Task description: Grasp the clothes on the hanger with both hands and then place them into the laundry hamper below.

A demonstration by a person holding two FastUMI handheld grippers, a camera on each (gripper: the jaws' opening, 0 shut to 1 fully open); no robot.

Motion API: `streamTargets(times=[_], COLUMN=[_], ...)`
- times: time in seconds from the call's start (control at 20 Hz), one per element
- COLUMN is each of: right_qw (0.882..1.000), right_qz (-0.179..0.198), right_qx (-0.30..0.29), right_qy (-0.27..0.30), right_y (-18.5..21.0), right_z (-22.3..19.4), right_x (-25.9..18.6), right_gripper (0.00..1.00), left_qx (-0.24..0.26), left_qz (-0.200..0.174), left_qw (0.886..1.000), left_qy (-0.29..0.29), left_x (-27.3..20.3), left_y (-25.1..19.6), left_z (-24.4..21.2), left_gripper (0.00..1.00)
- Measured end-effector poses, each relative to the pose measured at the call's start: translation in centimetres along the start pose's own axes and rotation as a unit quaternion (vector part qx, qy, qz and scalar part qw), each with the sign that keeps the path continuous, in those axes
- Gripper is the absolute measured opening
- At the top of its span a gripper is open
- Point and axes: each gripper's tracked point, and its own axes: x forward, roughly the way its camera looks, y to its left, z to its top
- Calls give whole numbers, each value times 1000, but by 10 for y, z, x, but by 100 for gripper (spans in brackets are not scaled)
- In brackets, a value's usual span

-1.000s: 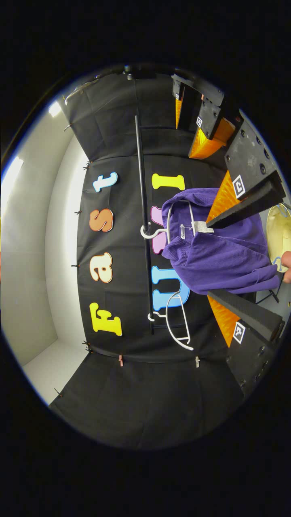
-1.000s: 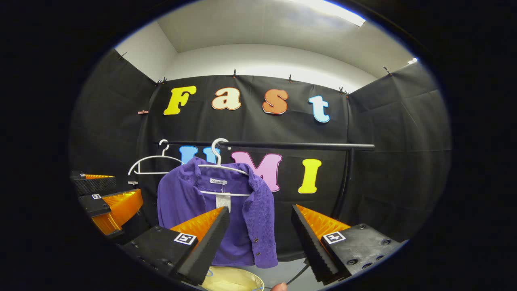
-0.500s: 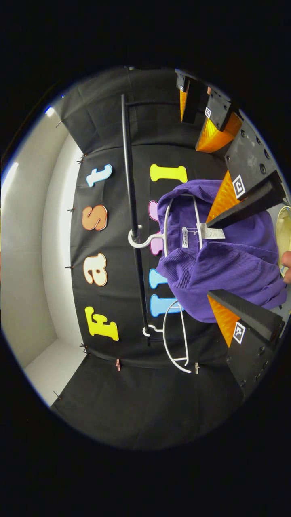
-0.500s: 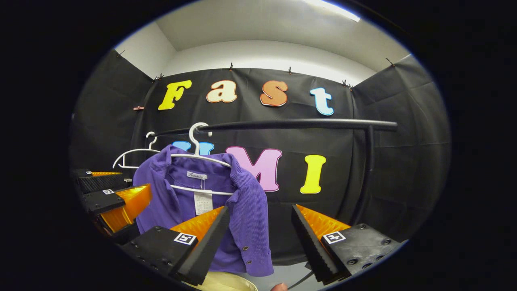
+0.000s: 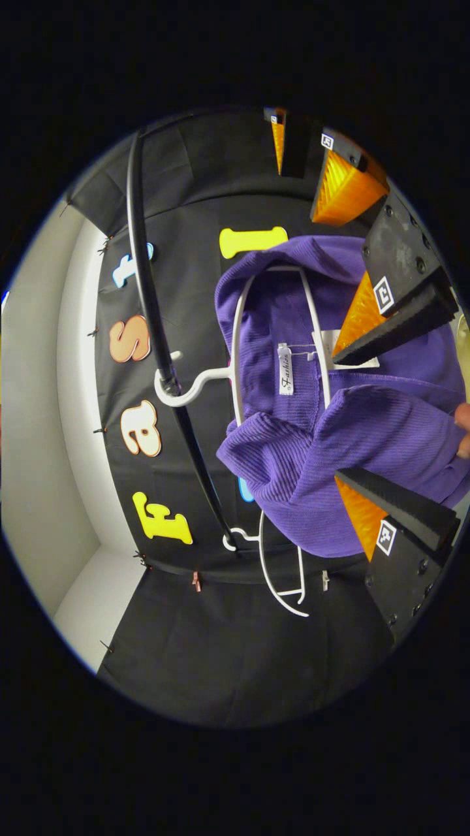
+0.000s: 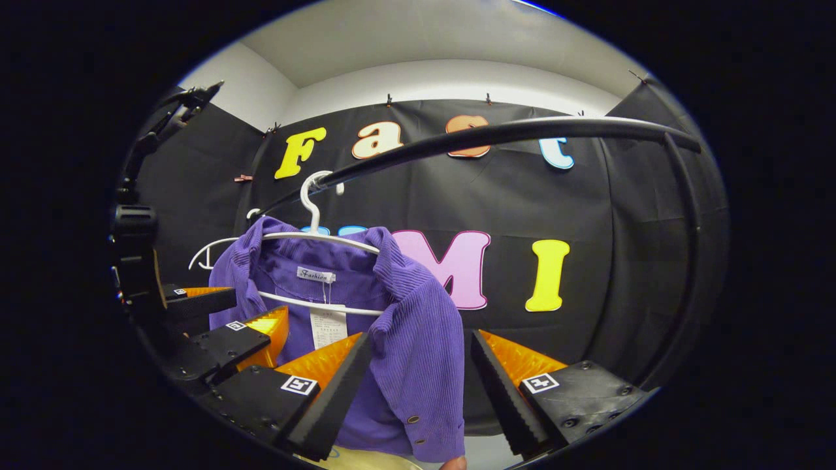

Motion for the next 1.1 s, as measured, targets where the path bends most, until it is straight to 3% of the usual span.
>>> streamTargets(times=[0.1,0.2,0.35,0.45,0.5,0.7,0.85,0.95,1.1], right_qw=[1000,1000,999,999,998,995,990,990,987], right_qz=[4,9,16,1,-11,-76,-135,-124,-138], right_qx=[-2,9,28,46,54,54,37,49,-2], right_qy=[-8,-13,-14,-18,-19,-15,-24,-39,-76], right_y=[5,15,32,38,39,25,-12,-21,-50], right_z=[2,0,-5,-10,-13,-35,-41,-35,-4], right_x=[7,12,20,33,41,71,87,88,81], right_gripper=[98,97,97,97,98,97,47,13,13], left_qx=[-10,-28,-50,-54,-52,-43,-43,-37,-26], left_qz=[12,29,34,32,29,32,35,34,42], left_qw=[1000,999,998,998,998,998,998,999,999], left_qy=[3,-3,2,6,9,11,12,15,-9], left_x=[8,6,4,0,-1,-7,-8,-8,-11], left_y=[7,20,33,41,43,55,66,72,92], left_z=[-6,-5,-10,-11,-13,-11,-7,-6,15], left_gripper=[98,87,45,17,11,12,12,11,8])
